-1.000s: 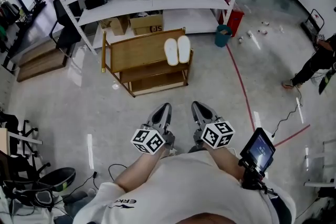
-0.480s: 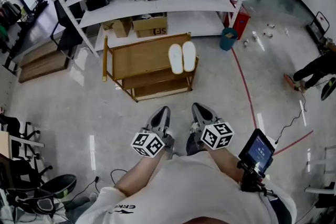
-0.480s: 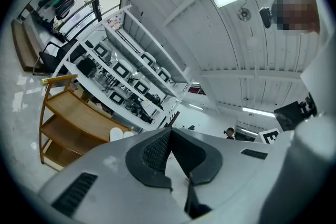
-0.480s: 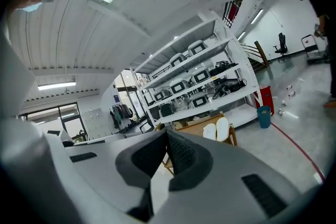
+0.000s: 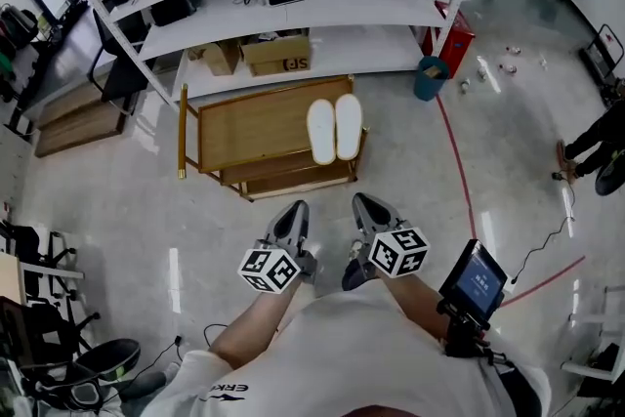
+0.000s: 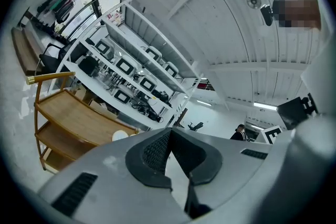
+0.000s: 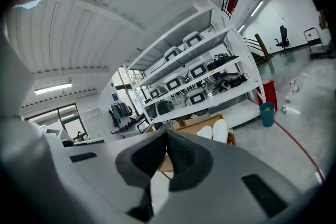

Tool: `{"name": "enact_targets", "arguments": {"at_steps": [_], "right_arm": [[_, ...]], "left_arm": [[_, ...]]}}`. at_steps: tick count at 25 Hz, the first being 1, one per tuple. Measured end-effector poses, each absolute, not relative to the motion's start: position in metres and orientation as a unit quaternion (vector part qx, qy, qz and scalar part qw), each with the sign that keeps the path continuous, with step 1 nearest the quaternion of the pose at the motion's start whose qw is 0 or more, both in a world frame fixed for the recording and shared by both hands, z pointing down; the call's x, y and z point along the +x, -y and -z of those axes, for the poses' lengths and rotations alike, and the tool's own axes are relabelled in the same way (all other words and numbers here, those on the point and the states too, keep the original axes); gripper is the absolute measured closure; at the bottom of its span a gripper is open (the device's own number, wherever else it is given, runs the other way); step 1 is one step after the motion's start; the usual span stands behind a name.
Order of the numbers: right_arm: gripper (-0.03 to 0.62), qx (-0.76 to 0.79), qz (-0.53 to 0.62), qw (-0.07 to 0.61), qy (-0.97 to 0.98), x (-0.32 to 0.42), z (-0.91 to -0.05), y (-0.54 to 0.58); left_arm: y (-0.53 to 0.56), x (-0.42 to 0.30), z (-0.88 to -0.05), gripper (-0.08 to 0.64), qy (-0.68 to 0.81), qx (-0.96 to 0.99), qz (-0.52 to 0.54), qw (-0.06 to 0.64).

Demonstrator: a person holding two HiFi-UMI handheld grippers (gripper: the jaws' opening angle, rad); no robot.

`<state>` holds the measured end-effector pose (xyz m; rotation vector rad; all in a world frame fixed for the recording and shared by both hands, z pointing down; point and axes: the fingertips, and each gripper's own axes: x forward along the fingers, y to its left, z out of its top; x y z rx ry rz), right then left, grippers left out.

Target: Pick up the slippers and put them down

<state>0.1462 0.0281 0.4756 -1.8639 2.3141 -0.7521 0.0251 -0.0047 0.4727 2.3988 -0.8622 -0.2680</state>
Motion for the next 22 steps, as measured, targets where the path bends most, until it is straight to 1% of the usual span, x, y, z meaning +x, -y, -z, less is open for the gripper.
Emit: {"name": "enact_targets", "arguments": {"at_steps": [5,15,22], "right_arm": [[0.588,-0.598,0.261,0.036,-0.757,0.178,-0.483,0.015],[0.588,-0.578,0.314,0.029,-0.752,0.238,-0.517,0.070],[0.588,-0.580,0.335,0.015,-0.743,0.256,-0.543,0.097]], "left_arm": [[0.047,0.056,-0.484,0.563,0.341,0.891,0.082,0.290],[0.099,0.111,-0.508,0.563,0.372,0.876,0.046,0.303],[0.126,0.123,-0.536,0.563,0.386,0.866,0.018,0.318]]}}
